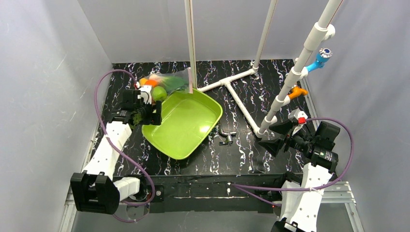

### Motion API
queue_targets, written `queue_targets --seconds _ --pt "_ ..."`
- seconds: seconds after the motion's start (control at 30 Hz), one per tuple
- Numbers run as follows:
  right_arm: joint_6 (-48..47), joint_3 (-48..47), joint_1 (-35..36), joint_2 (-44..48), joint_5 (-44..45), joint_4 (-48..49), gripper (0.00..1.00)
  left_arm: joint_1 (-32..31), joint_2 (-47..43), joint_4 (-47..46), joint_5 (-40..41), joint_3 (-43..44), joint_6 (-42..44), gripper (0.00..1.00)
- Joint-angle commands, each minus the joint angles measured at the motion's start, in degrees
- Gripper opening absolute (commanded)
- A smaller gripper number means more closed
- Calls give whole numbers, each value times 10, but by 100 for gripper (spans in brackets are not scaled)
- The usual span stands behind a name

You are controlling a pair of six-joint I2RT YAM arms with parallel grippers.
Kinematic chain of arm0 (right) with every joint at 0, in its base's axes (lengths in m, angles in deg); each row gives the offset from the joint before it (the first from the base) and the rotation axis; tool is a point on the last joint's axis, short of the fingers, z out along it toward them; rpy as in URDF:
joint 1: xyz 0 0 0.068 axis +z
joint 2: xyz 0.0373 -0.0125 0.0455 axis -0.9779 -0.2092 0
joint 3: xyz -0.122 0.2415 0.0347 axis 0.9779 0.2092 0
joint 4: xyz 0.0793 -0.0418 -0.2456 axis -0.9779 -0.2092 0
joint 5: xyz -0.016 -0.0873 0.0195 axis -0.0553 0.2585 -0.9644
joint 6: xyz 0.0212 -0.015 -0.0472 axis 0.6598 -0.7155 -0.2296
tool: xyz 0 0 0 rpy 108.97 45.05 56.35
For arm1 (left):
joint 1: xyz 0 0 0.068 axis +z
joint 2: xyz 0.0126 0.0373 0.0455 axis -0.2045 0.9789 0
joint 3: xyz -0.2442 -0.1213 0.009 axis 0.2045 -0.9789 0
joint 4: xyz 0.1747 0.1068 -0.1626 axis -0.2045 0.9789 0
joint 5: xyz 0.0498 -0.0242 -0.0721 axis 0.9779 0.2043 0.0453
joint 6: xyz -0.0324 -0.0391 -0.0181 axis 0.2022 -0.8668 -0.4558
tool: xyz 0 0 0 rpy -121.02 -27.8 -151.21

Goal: Open the zip-top bag and remove the fake food
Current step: Pick up the bin at the center of the board.

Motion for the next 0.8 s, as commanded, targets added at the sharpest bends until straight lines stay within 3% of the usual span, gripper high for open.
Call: queue_targets --seconds 0.0,0.27,0.53,0.77 --pt "-6 -12 -1 5 -19 0 99 3 42 -15 -2 -32 46 83" --pt "-12 -14 -2 2 -20 -6 100 3 179 -22 39 18 71 67" --pt "-15 -15 -2 0 -20 -8 99 3 111 -31 -5 10 75 68" --pt "-15 -13 -2 -2 -21 -7 100 10 113 -89 135 2 94 71"
